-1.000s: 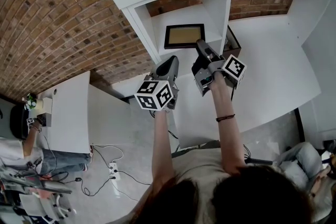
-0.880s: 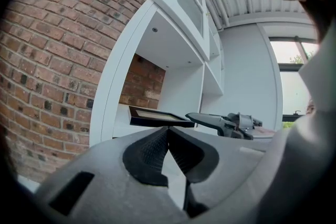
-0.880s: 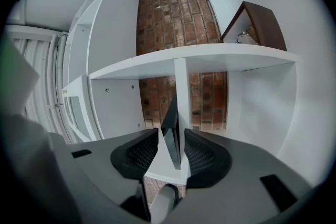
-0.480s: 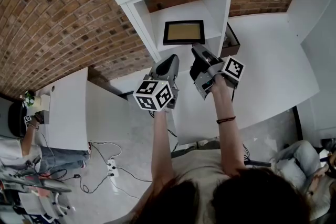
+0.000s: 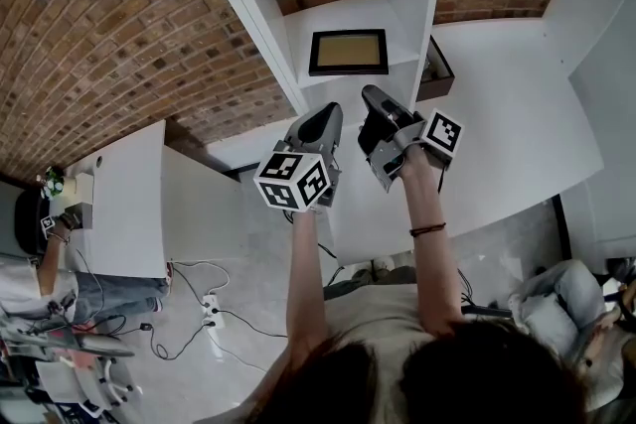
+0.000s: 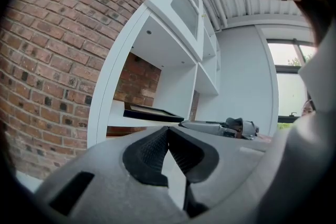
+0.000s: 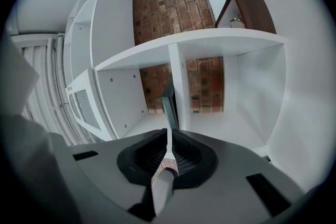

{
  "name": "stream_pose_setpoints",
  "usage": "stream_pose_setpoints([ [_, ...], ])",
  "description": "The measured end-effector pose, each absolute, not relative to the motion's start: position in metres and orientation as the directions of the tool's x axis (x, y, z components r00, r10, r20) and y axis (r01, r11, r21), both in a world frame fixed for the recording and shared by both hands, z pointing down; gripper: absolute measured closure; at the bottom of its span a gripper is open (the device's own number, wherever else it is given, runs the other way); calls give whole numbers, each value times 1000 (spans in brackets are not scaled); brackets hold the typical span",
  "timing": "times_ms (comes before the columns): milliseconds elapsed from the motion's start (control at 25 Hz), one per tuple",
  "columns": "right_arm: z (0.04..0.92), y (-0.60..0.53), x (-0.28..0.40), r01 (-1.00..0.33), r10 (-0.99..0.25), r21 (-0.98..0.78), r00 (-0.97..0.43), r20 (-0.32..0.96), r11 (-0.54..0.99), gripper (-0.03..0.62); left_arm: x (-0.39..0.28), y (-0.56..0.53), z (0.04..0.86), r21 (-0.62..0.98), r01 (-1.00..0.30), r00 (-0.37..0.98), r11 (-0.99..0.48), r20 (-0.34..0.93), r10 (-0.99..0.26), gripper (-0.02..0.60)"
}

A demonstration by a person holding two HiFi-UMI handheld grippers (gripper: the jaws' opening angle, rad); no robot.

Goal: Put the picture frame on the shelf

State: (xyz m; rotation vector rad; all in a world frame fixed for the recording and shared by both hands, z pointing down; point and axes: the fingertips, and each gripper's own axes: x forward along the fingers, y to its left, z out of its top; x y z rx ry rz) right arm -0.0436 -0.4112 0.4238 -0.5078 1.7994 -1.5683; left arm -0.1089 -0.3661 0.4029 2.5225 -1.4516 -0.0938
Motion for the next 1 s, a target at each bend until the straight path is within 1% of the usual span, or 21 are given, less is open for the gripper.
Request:
stream_pose_setpoints([
  [1000, 425, -383, -51, 170, -661, -962, -701, -270, 212, 585, -106, -340, 409, 214, -836, 528, -506, 60, -847, 571],
])
